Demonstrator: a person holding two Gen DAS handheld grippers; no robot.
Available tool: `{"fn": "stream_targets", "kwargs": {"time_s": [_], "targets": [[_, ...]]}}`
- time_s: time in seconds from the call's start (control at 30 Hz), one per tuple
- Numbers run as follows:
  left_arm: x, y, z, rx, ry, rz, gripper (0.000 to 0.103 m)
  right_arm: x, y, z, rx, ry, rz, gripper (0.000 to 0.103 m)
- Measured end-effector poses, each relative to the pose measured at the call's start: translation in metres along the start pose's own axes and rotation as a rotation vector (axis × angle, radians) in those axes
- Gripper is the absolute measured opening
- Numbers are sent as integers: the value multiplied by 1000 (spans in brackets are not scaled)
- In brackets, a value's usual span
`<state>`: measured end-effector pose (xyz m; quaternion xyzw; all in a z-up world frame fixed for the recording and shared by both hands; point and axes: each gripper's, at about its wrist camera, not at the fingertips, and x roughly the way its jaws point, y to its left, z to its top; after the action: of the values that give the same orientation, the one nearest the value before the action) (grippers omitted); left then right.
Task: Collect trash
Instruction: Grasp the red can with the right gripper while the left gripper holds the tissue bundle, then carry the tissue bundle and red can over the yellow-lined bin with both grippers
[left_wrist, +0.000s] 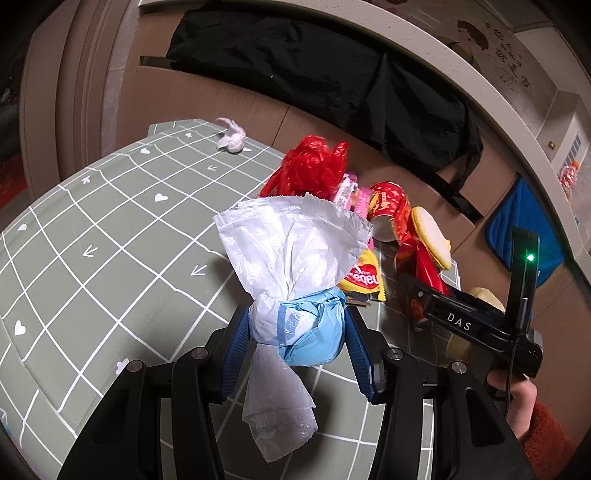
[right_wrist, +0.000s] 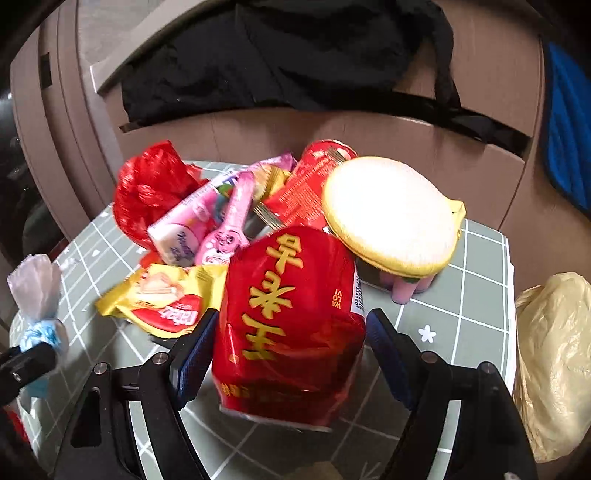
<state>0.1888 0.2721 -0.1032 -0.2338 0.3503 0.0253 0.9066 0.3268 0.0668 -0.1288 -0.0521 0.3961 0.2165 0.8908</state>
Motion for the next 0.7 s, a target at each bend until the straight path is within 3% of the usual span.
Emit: {"fn": "stream_targets", "kwargs": {"time_s": [0.2,0.33,0.43,0.7], "targets": [[5,-3,-1,9,13,-7,51,6,-12,2,15,10,20,77],[4,-9,1,20,10,-4,51,-3,-25,1,45,14,112,77],[3,-16,3,32,4,-2,51,-19,-32,2,48,-11,150,76],[1,-45,3,89,-19,-3,51,-65,-33,1,-11,-106,152,76]]}}
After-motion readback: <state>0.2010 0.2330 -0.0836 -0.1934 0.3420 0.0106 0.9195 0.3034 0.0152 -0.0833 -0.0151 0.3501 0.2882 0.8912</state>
